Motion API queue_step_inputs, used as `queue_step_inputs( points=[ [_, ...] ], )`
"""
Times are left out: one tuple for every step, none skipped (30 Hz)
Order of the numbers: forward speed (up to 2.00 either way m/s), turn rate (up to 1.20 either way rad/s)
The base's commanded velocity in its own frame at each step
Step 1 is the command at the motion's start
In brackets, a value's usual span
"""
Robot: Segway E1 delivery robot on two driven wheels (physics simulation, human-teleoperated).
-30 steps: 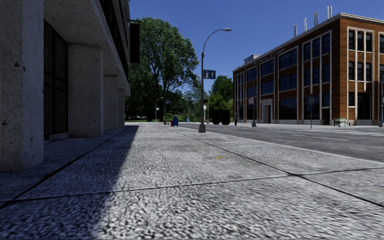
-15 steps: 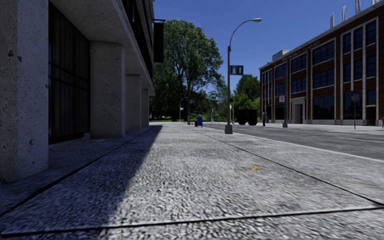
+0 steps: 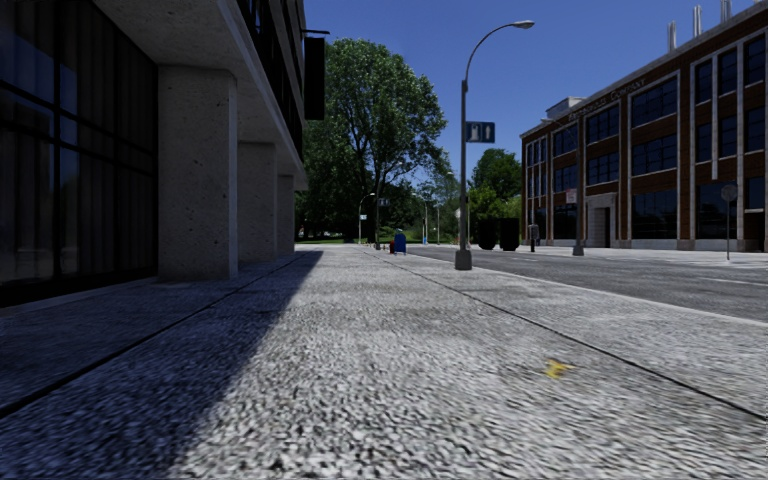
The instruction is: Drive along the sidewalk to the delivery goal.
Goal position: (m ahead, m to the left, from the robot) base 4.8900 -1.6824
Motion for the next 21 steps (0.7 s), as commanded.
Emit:
queue_step_inputs(
  points=[
    [1.60,0.00],
    [1.60,0.00],
    [1.60,0.00],
    [1.60,0.00],
    [1.60,0.00],
    [1.60,0.00],
    [1.60,0.00],
    [1.60,0.00],
    [1.60,0.00],
    [1.60,0.00],
    [1.60,0.00],
    [1.60,0.00],
    [1.60,0.00],
    [1.60,0.00],
    [1.60,0.00],
    [1.60,-0.69],
    [1.60,-0.91],
    [1.60,-1.20],
    [1.60,-1.20],
    [1.60,-1.20],
    [1.60,-1.20]
  ],
)
